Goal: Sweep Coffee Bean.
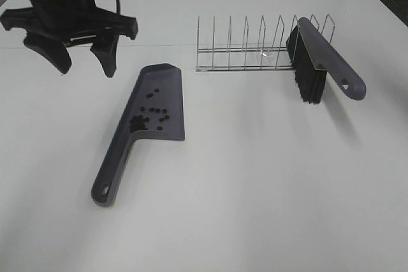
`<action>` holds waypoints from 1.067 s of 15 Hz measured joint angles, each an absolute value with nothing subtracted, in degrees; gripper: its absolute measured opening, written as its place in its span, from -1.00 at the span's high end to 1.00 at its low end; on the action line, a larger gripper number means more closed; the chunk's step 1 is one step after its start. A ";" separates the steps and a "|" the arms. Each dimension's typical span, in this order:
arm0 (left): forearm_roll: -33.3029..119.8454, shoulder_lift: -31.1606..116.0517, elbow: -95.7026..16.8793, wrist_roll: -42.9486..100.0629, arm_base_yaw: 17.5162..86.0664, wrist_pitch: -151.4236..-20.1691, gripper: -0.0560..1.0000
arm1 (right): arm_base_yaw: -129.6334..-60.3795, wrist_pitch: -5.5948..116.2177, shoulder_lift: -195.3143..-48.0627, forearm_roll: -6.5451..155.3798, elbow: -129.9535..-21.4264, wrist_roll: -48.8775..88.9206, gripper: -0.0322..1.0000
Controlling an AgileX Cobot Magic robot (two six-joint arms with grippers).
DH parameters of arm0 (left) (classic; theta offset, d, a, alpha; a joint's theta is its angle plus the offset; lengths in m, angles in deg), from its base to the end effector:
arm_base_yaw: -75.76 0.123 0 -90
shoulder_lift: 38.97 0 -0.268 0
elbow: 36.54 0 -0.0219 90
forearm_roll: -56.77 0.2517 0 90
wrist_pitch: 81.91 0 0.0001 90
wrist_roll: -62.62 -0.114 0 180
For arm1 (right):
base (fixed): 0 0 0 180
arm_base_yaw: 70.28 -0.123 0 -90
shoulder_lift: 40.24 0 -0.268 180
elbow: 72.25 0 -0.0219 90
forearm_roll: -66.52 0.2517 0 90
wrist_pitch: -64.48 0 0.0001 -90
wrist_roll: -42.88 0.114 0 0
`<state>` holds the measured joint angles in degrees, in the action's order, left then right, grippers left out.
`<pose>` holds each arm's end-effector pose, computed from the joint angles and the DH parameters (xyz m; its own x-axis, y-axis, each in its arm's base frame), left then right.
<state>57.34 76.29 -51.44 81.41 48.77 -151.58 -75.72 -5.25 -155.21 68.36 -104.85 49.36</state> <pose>0.3440 -0.1740 0.2294 -0.9761 0.1393 -0.1670 0.1490 0.9877 -0.0465 0.4108 0.0426 0.3203 -0.8864 0.0400 -0.4612 0.0010 0.9964 0.0844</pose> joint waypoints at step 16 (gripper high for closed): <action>59.23 21.46 0.58 78.43 48.77 -147.40 -0.26 | -75.72 -5.31 -109.14 70.25 -46.92 46.32 0.08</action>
<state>59.23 21.46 0.58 78.43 48.77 -147.40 -75.72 -5.31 -109.14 70.25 -46.92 46.32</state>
